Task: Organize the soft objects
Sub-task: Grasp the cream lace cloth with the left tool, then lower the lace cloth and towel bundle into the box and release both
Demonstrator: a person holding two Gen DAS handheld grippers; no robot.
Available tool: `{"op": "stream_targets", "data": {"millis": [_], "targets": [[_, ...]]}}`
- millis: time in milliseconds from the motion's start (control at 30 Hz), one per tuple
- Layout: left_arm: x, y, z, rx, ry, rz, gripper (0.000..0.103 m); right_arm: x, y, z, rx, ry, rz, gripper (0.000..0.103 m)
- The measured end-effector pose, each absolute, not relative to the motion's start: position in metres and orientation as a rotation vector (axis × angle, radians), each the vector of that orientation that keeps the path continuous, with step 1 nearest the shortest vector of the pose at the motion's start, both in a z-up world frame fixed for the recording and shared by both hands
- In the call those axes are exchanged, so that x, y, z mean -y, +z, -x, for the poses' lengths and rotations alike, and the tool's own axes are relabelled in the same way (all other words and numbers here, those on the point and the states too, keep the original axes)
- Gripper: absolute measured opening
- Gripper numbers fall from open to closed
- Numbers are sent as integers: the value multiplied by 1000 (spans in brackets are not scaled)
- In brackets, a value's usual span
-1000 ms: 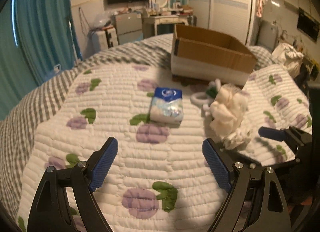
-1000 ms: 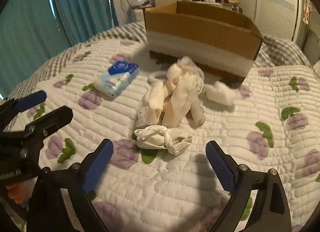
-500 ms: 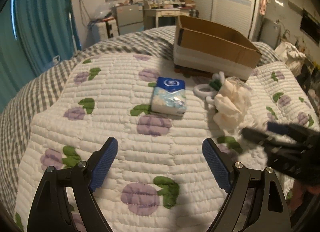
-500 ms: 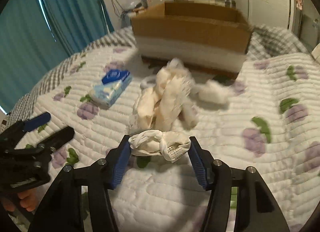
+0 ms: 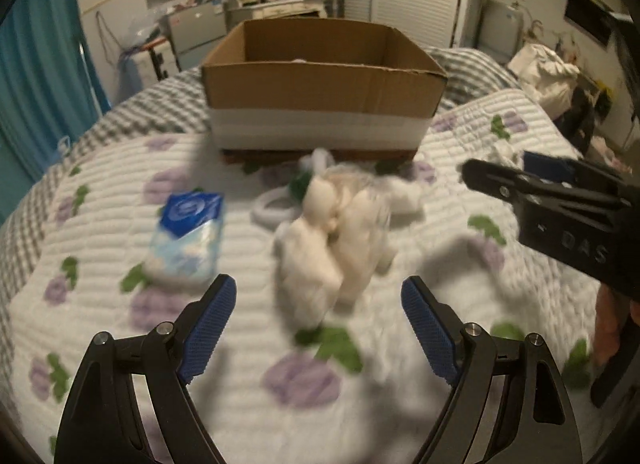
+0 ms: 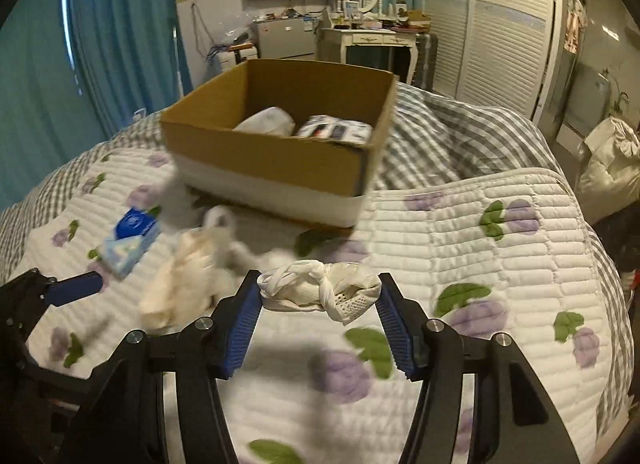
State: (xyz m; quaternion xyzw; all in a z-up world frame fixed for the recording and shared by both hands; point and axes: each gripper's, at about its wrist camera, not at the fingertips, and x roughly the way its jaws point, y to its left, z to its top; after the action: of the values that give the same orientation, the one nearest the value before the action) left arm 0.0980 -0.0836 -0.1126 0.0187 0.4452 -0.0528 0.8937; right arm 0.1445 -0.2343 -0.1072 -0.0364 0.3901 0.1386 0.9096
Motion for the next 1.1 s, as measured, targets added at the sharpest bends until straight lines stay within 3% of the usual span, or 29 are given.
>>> {"op": "stream_targets", "data": {"millis": [67,167,233,300,400,767,1100], "targets": [[87,-119,-111,-932,-103,-36,80,244,-114,-152,-825,270,45,57],[92,-133,-126,-943,-86,-87,57,250,-125,-158,-862,289,-1,57],[93,-145,-130,-971,-99,-100,52,250,-130,-157,-870,298,-4,57],[94,-149,-129,-978,-117,-100,38,247,-133,-156,-876,311,-2,57],[94,-148,-124,-971,-152,-102,27,246,-132,-151,-864,321,-6,57],[77,-98,-86,-885,-168,-63,25,243,-108,-121,-799,313,5,57],[60,-4,-76,-737,-133,-41,25,228,-13,-106,-638,371,24,57]]}}
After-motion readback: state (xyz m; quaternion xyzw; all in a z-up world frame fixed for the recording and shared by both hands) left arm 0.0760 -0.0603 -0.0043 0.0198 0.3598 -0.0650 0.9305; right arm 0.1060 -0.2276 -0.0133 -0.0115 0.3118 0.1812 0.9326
